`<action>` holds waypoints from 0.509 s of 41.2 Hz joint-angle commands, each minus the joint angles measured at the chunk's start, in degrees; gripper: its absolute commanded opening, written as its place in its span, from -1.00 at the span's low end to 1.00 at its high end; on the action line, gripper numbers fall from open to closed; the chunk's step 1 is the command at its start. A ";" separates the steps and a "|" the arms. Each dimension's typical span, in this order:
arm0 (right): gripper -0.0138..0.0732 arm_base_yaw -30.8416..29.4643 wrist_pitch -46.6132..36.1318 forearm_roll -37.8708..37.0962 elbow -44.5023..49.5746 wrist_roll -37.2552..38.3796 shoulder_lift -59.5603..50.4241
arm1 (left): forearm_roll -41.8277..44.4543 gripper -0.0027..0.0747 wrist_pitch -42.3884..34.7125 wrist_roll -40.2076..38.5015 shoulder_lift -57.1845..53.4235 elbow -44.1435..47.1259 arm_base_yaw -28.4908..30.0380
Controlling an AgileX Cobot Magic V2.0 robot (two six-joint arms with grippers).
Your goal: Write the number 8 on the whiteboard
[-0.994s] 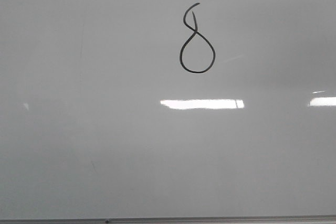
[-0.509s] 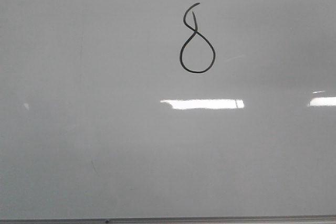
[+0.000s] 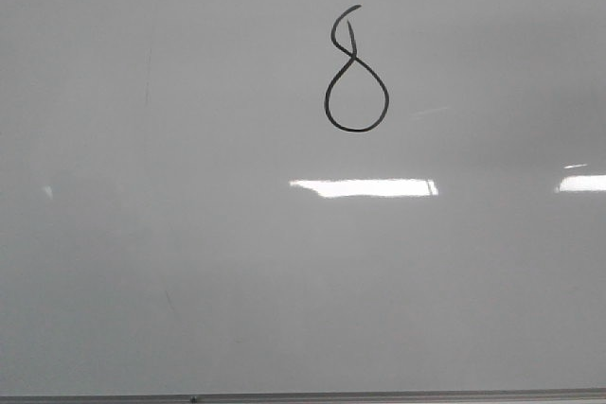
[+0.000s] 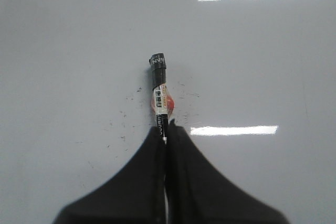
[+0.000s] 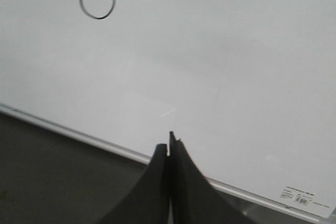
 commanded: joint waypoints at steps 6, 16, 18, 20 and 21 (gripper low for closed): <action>-0.84 -10.54 -18.26 -0.87 15.21 -0.05 -11.16 | -0.30 -0.99 -4.69 -0.46 -0.73 0.75 -0.20; -0.84 -13.34 -38.43 -0.72 31.95 0.00 -21.75 | -0.30 -0.99 -4.69 -0.46 -0.73 0.75 -0.20; -0.84 -13.34 -41.85 -0.32 34.68 0.00 -23.41 | -0.30 -0.99 -4.69 -0.46 -0.73 0.75 -0.20; -0.84 -13.34 -44.43 0.24 36.71 0.00 -24.56 | -0.30 -0.99 -4.69 -0.46 -0.73 0.75 -0.20; -0.84 -13.34 -45.78 0.65 37.68 0.00 -24.99 | -0.30 -0.99 -4.69 -0.46 -0.73 0.75 -0.20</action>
